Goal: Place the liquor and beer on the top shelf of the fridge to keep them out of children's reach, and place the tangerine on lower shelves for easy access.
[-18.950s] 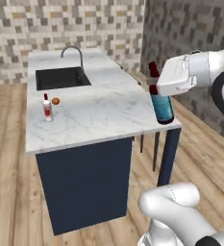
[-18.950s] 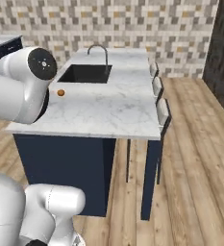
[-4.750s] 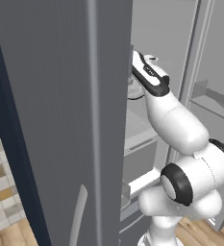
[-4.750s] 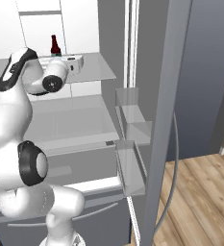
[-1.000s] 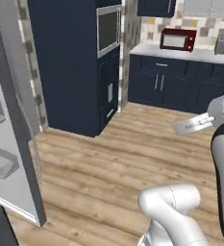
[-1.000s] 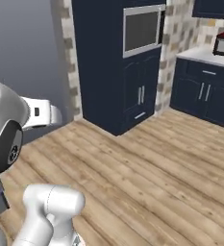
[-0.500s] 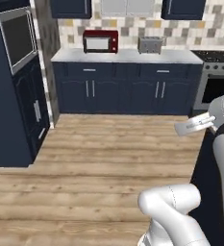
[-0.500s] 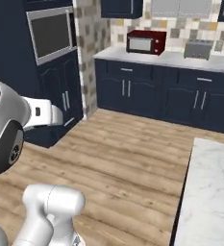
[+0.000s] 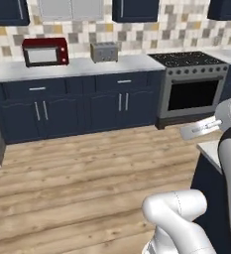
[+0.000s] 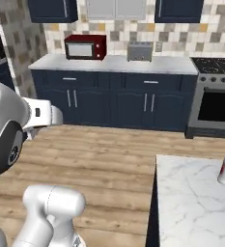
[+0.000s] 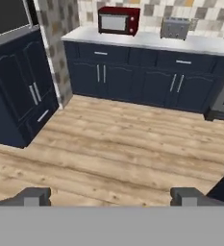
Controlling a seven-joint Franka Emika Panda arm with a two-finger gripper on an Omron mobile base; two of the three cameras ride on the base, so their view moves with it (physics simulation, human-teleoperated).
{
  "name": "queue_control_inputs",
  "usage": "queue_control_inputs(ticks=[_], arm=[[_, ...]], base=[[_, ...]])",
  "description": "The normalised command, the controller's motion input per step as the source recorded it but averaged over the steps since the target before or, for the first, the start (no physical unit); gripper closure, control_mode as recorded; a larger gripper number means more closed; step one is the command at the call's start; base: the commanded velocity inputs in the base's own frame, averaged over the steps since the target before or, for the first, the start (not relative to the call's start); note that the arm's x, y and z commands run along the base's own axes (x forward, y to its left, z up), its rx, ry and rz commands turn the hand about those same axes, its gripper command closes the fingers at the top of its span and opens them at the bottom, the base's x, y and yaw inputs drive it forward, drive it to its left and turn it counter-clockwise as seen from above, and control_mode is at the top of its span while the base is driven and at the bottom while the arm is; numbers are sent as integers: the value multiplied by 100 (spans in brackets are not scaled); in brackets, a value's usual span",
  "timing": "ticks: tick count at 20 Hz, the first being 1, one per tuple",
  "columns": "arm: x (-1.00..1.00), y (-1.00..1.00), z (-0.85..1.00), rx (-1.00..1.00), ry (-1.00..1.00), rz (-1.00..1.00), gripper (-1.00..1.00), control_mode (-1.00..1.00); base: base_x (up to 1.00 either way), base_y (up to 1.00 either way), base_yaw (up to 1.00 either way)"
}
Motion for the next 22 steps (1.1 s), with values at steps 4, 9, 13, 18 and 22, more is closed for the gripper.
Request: queue_control_inputs(ticks=[4,9,13,18,22], arm=[[0,0,0,0,0,0,-100,100],[0,0,0,0,0,0,-100,100],[0,0,0,0,0,0,-100,100],[0,0,0,0,0,0,-100,100],[0,0,0,0,0,0,-100,100]], base=[[100,39,-40],[92,11,-51],[52,0,-59],[29,0,-60],[3,5,-57]])
